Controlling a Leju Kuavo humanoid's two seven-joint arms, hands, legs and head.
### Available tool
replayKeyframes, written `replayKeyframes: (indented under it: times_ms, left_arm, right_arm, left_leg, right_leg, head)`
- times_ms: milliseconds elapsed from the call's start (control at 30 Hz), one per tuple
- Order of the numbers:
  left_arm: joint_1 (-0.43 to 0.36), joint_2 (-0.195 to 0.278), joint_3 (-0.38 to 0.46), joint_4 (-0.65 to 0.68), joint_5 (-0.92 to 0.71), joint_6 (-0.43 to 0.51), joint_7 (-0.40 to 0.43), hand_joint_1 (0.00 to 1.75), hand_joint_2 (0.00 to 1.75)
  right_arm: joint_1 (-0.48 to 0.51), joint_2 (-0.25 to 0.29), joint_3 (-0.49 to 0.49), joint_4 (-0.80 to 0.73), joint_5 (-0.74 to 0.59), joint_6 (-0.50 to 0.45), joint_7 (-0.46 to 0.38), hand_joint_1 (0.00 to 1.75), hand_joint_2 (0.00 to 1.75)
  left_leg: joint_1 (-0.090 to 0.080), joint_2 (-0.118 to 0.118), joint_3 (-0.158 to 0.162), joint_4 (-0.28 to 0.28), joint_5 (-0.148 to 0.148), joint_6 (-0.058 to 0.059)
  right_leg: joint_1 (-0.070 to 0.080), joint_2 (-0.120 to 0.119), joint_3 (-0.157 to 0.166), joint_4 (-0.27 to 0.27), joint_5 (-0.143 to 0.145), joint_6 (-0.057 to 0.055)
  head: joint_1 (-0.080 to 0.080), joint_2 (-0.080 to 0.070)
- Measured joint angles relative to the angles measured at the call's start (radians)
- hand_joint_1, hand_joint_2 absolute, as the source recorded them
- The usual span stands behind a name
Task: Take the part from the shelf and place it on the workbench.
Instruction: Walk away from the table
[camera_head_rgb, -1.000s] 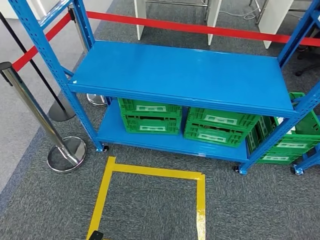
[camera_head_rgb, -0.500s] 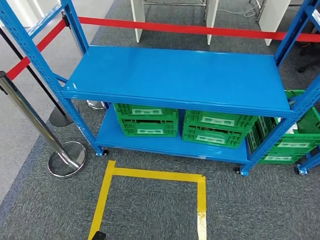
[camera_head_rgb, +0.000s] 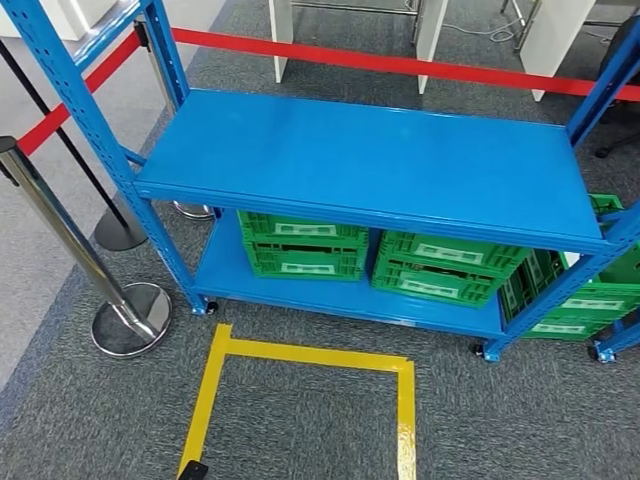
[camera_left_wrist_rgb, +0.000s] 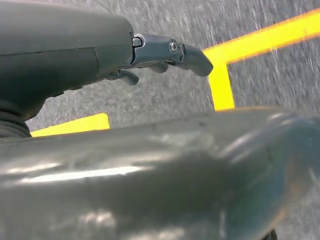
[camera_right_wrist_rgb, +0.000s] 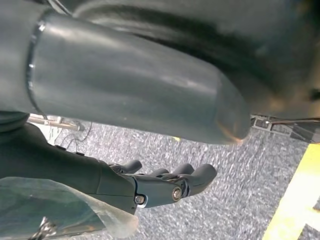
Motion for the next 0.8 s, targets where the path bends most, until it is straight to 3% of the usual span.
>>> replayKeyframes:
  times_ms: [33, 67, 133, 200, 333, 400, 433, 500, 533, 567, 600, 667, 700, 733, 800]
  left_arm:
    - [0.001, -0.001, 0.000, 0.000, 0.000, 0.000, 0.000, 0.00, 0.00]
    - [0.002, -0.001, 0.000, 0.000, 0.000, 0.000, 0.000, 0.00, 0.00]
    - [0.003, -0.001, 0.000, 0.000, 0.000, 0.000, 0.000, 0.00, 0.00]
    - [0.002, -0.002, 0.000, 0.000, 0.000, 0.000, 0.000, 0.00, 0.00]
    - [-0.003, -0.003, 0.000, 0.000, 0.000, -0.002, 0.000, 0.00, 0.00]
    - [-0.005, -0.003, 0.000, 0.000, 0.000, -0.002, 0.000, 0.00, 0.00]
    - [-0.006, -0.002, 0.000, 0.000, 0.000, -0.002, 0.000, 0.00, 0.00]
    - [-0.005, -0.002, 0.000, 0.000, 0.000, -0.002, 0.000, 0.00, 0.00]
    - [-0.003, -0.001, 0.000, 0.000, 0.000, -0.002, 0.000, 0.00, 0.00]
    - [-0.001, -0.001, 0.000, 0.000, 0.000, -0.002, 0.000, 0.00, 0.00]
    - [0.000, -0.001, 0.000, 0.000, 0.000, -0.002, 0.000, 0.00, 0.00]
    - [0.001, 0.000, 0.000, 0.000, 0.000, -0.002, 0.000, 0.00, 0.00]
    - [0.001, 0.001, 0.000, 0.000, 0.000, -0.002, 0.000, 0.00, 0.00]
    - [0.000, 0.001, 0.000, 0.000, 0.000, -0.002, 0.000, 0.00, 0.00]
    - [-0.001, 0.001, 0.000, 0.000, 0.000, -0.002, 0.000, 0.00, 0.00]
  right_arm:
    - [0.002, 0.000, 0.000, 0.000, 0.000, 0.000, 0.000, 0.00, 0.00]
    - [0.003, 0.000, 0.000, 0.000, 0.000, 0.000, 0.000, 0.00, 0.00]
    - [0.004, 0.000, 0.000, 0.000, 0.000, 0.000, 0.000, 0.00, 0.00]
    - [0.003, 0.000, 0.000, 0.000, 0.000, 0.000, 0.000, 0.00, 0.00]
    - [0.003, 0.000, 0.000, 0.000, 0.000, 0.000, -0.002, 0.00, 0.00]
    - [0.003, 0.000, 0.000, 0.000, 0.000, 0.000, -0.002, 0.00, 0.00]
    - [0.003, 0.000, 0.000, 0.000, 0.000, 0.000, -0.003, 0.00, 0.00]
    - [0.001, 0.000, 0.000, 0.000, 0.000, 0.000, -0.003, 0.00, 0.00]
    - [0.001, 0.000, 0.000, 0.000, 0.000, 0.000, -0.003, 0.00, 0.00]
    - [0.002, 0.000, 0.000, 0.000, 0.000, 0.000, -0.003, 0.00, 0.00]
    - [0.003, 0.000, 0.000, 0.000, 0.000, 0.000, -0.003, 0.00, 0.00]
    - [0.004, 0.000, -0.001, 0.000, 0.000, 0.000, -0.003, 0.00, 0.00]
    - [0.003, 0.000, -0.001, 0.000, 0.000, 0.000, -0.003, 0.00, 0.00]
    - [0.002, 0.000, 0.000, 0.000, 0.000, 0.000, -0.003, 0.00, 0.00]
    - [-0.001, 0.000, 0.000, 0.000, 0.000, 0.000, -0.003, 0.00, 0.00]
  left_leg:
    - [-0.002, 0.000, 0.006, 0.000, -0.005, 0.002]
    - [-0.003, -0.001, 0.014, 0.000, -0.011, 0.003]
    - [-0.004, -0.003, 0.035, 0.000, -0.027, 0.000]
    - [-0.007, -0.003, 0.049, 0.002, -0.044, -0.009]
    - [-0.006, -0.002, 0.059, -0.001, -0.061, -0.029]
    - [-0.004, -0.001, 0.045, 0.040, -0.084, -0.041]
    - [-0.002, 0.000, 0.020, 0.091, -0.106, -0.046]
    - [0.003, 0.000, -0.060, 0.228, -0.148, -0.055]
    - [0.005, 0.000, -0.095, 0.274, -0.151, -0.058]
    - [0.006, 0.000, -0.115, 0.288, -0.134, -0.059]
    - [0.007, 0.000, -0.118, 0.262, -0.094, -0.059]
    - [0.006, 0.000, -0.088, 0.146, 0.001, -0.055]
    - [0.004, 0.000, -0.068, 0.092, 0.026, -0.051]
    - [0.001, 0.001, -0.055, 0.060, 0.032, -0.045]
    - [-0.005, 0.000, -0.043, 0.039, 0.016, -0.032]
  right_leg:
    - [0.000, 0.000, -0.030, 0.039, -0.001, 0.000]
    - [0.000, 0.000, -0.041, 0.039, 0.021, -0.001]
    - [0.001, 0.000, -0.012, -0.061, 0.110, -0.007]
    - [0.004, 0.000, 0.037, -0.170, 0.164, -0.015]
    - [0.008, 0.002, 0.066, -0.215, 0.154, -0.032]
    - [0.003, 0.001, 0.080, -0.225, 0.150, -0.042]
    - [0.000, -0.001, 0.089, -0.229, 0.146, -0.047]
    - [0.000, -0.002, 0.104, -0.231, 0.135, -0.052]
    - [0.000, -0.001, 0.112, -0.231, 0.128, -0.052]
    - [-0.001, 0.000, 0.122, -0.231, 0.121, -0.051]
    - [-0.001, 0.002, 0.134, -0.231, 0.112, -0.049]
    - [-0.002, 0.004, 0.157, -0.231, 0.094, -0.041]
    - [-0.001, 0.006, 0.164, -0.232, 0.085, -0.035]
    - [0.000, 0.005, 0.166, -0.233, 0.078, -0.030]
    - [0.000, 0.003, 0.170, -0.240, 0.071, -0.019]
  head:
    - [0.000, 0.000]
    - [0.000, 0.000]
    - [0.000, 0.000]
    - [0.000, 0.000]
    - [-0.004, 0.000]
    - [-0.007, 0.000]
    - [-0.010, 0.000]
    - [-0.011, 0.000]
    - [-0.012, 0.000]
    - [-0.011, 0.000]
    - [-0.011, 0.000]
    - [-0.011, 0.000]
    - [-0.012, 0.000]
    - [-0.011, 0.000]
    - [-0.009, 0.000]
